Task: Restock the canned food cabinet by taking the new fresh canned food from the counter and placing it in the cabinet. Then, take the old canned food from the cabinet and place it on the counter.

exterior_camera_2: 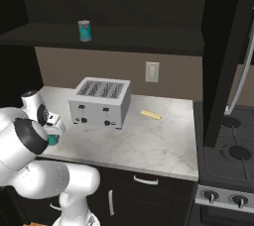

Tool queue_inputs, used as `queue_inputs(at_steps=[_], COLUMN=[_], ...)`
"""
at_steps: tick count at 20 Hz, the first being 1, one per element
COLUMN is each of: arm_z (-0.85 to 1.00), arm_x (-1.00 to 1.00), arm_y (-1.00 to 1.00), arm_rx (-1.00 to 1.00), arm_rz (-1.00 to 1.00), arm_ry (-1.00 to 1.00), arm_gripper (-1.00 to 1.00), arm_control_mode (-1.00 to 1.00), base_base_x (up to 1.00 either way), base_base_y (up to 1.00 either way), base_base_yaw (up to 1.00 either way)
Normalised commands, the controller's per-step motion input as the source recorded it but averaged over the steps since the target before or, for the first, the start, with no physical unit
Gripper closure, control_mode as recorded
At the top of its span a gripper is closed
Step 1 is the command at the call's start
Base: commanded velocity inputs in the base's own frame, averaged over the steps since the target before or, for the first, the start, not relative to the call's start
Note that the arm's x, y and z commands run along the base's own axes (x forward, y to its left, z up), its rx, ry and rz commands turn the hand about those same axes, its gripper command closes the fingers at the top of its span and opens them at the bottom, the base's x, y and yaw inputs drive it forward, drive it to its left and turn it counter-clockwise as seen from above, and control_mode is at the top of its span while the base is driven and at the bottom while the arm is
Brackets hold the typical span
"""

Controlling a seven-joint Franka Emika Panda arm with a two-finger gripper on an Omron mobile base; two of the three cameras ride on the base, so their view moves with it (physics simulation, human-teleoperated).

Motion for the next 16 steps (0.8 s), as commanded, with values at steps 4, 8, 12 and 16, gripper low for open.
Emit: queue_inputs(at_steps=[4,8,12,16], arm_z=[-0.11,-0.07,0.0,0.0], arm_x=[0.09,0.0,0.0,-0.07], arm_y=[0.14,0.01,0.0,-0.02], arm_rx=[0.0,0.0,0.0,0.0], arm_rz=[0.0,0.0,0.0,0.0], arm_ry=[0.0,0.0,0.0,0.0], arm_gripper=[-1.0,1.0,1.0,1.0], arm_control_mode=[-1.0,-1.0,-1.0,-1.0], base_base_x=[0.0,0.0,0.0,0.0], base_base_y=[0.0,0.0,0.0,0.0], base_base_yaw=[0.0,0.0,0.0,0.0])
